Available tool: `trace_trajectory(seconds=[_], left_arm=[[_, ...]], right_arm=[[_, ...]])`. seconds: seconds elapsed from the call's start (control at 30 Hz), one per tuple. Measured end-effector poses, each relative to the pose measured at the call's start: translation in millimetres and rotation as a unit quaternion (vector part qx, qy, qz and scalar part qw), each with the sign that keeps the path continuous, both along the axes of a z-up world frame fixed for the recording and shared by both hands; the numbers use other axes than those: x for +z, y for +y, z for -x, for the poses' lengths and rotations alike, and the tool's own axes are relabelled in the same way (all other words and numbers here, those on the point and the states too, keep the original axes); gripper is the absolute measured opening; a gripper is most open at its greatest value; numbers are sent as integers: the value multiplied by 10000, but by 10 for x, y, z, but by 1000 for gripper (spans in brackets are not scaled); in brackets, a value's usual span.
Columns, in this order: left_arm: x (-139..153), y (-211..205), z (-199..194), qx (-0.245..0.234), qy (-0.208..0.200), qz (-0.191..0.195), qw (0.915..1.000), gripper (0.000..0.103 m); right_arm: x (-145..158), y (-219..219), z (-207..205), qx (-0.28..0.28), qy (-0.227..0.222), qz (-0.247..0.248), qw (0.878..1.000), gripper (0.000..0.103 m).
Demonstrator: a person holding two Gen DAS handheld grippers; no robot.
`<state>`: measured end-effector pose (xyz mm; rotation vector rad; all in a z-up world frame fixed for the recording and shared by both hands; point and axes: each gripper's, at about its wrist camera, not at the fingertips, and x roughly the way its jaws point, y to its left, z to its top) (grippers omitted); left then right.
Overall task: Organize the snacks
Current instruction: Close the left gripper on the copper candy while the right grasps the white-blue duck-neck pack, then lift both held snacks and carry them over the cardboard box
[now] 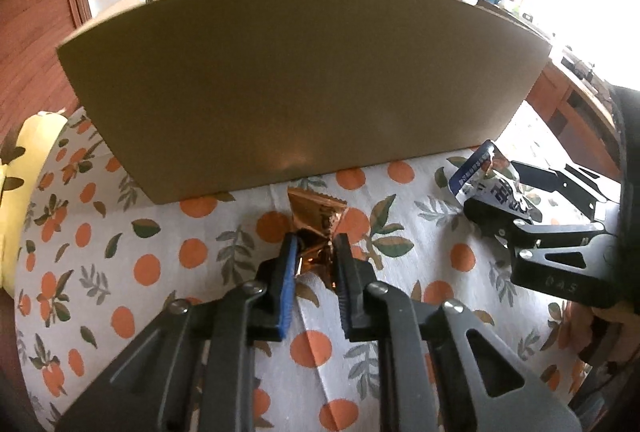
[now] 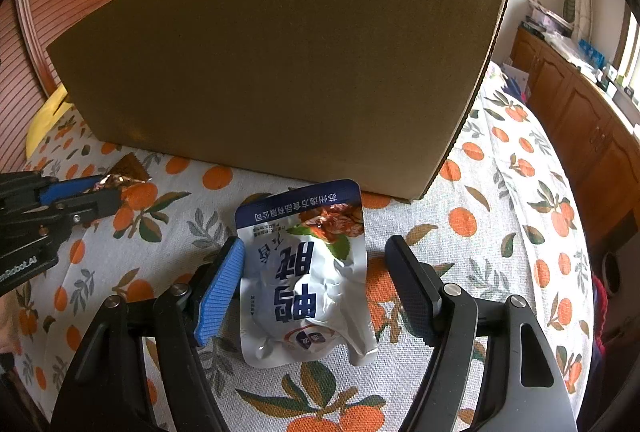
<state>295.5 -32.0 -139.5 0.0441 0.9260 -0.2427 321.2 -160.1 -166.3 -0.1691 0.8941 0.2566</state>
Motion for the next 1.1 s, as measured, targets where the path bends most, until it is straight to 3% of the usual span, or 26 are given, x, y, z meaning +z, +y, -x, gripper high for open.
trace_trajectory(seconds=[0.2, 0.5, 0.73, 0.93, 1.1], left_arm=[[112, 9, 138, -39, -119, -40, 9999, 12], [342, 123, 359, 33, -304, 199, 9993, 12], [517, 129, 552, -17, -517, 271, 9983, 12], [600, 168, 613, -12, -623, 371, 9974, 12], [660, 183, 635, -25, -716, 432, 9965, 12]], right_arm=[[0, 3, 4, -3, -8, 14, 10000, 74], [-19, 48, 9, 50, -18, 49, 10000, 70], [15, 90, 63, 178, -7, 128, 9998, 58], [52, 37, 108, 218, 251, 40, 9994, 56], [151, 22, 246, 253, 177, 4, 9995, 56]])
